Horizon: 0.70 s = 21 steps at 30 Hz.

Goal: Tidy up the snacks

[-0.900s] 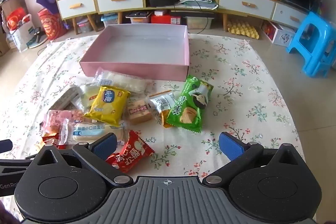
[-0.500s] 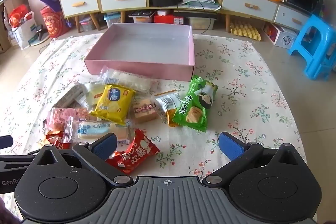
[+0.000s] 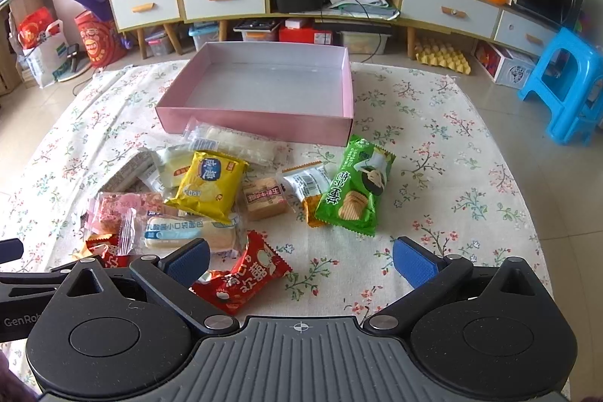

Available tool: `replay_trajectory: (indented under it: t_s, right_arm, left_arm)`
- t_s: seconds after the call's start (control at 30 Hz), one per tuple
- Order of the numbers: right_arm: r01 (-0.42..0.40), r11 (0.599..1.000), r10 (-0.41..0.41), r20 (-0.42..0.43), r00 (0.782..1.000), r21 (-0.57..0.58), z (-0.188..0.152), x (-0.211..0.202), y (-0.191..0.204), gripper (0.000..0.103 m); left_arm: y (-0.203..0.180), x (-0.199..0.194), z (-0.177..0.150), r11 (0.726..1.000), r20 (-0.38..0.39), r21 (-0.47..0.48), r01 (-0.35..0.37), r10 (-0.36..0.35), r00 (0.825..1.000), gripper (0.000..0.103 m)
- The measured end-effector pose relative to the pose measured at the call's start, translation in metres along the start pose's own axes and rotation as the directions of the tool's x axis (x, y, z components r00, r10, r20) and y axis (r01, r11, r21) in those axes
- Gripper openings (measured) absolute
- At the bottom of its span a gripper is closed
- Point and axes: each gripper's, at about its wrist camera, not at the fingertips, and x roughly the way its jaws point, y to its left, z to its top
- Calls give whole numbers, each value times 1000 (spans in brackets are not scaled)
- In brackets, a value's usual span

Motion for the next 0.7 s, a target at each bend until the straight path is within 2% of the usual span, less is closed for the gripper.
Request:
replay_trajectory:
  t_s: [0.7]
  right_arm:
    - [9, 1000, -9, 5, 1000, 6, 1, 0, 0, 103]
  left_arm:
    - [4, 1, 1, 1000, 7, -9, 1, -1, 1000, 103]
